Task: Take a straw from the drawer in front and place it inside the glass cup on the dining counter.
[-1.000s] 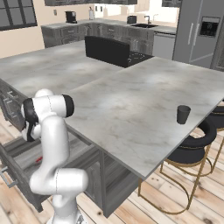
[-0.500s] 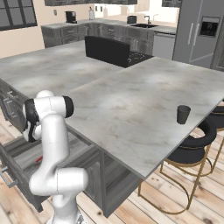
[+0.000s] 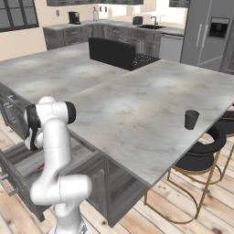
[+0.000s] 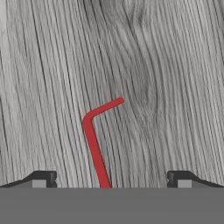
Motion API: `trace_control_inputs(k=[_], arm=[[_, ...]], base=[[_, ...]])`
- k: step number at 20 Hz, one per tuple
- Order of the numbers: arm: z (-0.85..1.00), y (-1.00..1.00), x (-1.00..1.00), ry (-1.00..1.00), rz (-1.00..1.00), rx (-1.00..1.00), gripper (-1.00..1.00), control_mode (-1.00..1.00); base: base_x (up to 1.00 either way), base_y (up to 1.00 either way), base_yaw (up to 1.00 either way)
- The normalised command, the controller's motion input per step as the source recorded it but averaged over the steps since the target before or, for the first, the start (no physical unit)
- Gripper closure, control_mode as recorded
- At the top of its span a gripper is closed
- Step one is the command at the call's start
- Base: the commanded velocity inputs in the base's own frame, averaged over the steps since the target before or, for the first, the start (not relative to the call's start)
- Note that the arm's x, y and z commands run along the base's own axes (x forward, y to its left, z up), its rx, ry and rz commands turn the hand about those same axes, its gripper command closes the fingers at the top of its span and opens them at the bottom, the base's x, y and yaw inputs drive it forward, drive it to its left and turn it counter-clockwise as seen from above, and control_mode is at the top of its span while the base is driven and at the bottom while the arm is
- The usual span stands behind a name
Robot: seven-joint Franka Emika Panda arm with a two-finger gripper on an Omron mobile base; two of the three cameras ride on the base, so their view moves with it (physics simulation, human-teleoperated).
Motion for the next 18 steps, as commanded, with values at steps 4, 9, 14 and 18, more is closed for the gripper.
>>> trace_control_inputs(k=[4,9,14,18], arm=[[-0.21,0.00,0.07,0.00,-0.02,0.00,-1.00,-1.00],[-0.20,0.00,0.09,0.00,-0.02,0.00,-1.00,-1.00],[-0.22,0.00,0.05,0.00,-0.02,0.00,-1.00,-1.00],[-0.20,0.00,0.14,0.00,-0.01,0.00,-1.00,-1.00]], base=[[0.00,0.00,0.00],[0.00,0.00,0.00],[0.00,0.00,0.00],[0.00,0.00,0.00]])
